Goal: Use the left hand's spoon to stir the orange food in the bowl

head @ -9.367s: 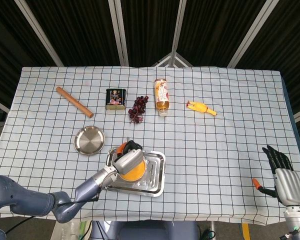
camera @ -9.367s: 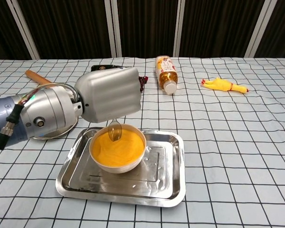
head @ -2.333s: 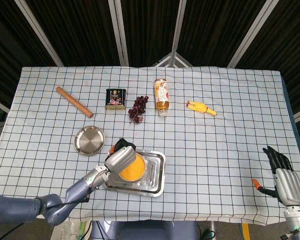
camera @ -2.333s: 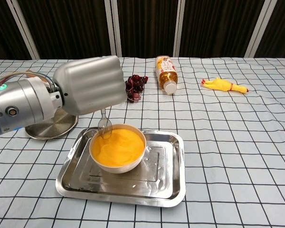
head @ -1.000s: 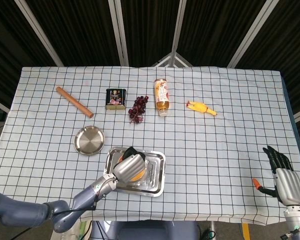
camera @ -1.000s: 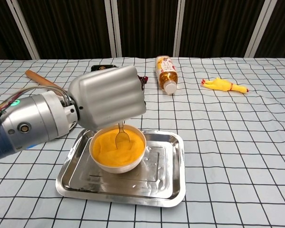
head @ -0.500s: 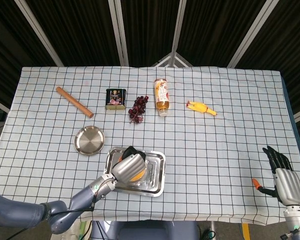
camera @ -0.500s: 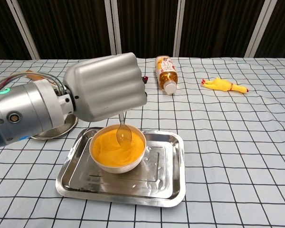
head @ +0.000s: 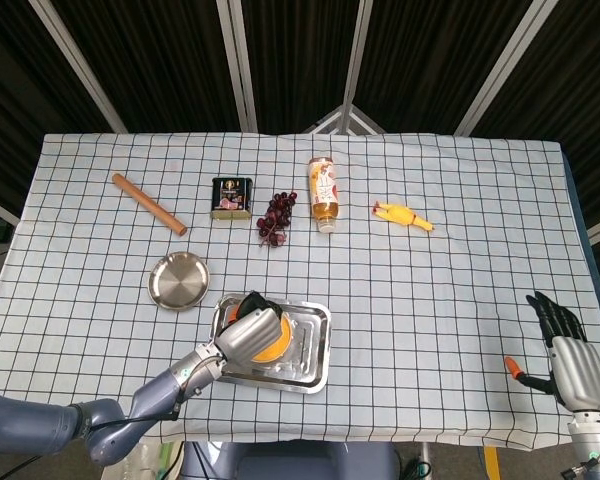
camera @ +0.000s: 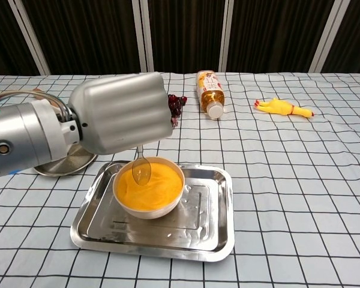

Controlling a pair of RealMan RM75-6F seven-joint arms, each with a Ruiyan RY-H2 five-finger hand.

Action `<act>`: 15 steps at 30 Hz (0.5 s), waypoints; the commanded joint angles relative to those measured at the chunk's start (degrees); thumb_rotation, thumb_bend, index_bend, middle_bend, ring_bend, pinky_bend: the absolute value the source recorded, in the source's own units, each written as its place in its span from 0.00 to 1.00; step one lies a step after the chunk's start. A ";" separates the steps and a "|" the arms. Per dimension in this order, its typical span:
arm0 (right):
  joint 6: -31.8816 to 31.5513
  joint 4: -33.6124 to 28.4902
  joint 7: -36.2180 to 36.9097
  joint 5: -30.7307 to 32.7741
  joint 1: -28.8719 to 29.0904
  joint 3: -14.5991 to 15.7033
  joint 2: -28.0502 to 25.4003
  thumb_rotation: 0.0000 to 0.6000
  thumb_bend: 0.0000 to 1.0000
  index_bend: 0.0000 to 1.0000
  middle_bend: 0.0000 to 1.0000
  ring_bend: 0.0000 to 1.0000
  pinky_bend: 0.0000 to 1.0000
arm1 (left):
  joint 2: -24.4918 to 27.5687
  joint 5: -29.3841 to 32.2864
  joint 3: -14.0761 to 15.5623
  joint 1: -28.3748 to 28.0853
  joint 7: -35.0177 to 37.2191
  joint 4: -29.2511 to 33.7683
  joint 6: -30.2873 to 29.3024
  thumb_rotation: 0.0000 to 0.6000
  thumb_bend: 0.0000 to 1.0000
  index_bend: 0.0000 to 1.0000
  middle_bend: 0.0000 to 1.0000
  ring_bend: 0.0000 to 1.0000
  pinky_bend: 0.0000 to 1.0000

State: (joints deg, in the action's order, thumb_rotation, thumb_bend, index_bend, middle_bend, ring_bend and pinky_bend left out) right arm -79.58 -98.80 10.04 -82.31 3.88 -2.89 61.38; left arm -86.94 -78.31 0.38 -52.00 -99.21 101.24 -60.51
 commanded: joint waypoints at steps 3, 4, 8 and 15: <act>0.07 0.04 -0.03 -0.06 0.04 0.03 0.01 1.00 0.34 0.00 0.00 0.00 0.00 | 1.22 -0.96 0.88 -1.29 -2.52 -0.07 1.98 1.00 0.55 0.79 1.00 1.00 1.00; 0.08 0.05 0.01 -0.05 0.05 0.02 0.01 1.00 0.34 0.00 0.00 0.00 0.00 | 1.52 -1.14 0.88 -1.57 -2.67 0.10 2.34 1.00 0.55 0.79 1.00 1.00 1.00; 0.00 0.13 -0.01 0.00 0.02 -0.02 0.02 1.00 0.34 0.00 0.00 0.00 0.00 | 1.93 -2.11 0.58 -2.36 -3.42 -0.27 2.79 1.00 0.55 0.79 1.00 1.00 1.00; 0.17 0.14 -0.12 0.07 0.05 0.02 -0.02 1.00 0.34 0.00 0.00 0.00 0.00 | 3.05 -4.33 2.18 -4.22 -6.04 -0.57 6.17 1.00 0.55 0.79 1.00 1.00 1.00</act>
State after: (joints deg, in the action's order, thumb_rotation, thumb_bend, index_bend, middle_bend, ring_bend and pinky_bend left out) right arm -79.42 -98.66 9.93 -82.24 3.93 -2.88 61.36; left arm -84.28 -81.84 1.97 -55.63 -104.66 100.88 -55.19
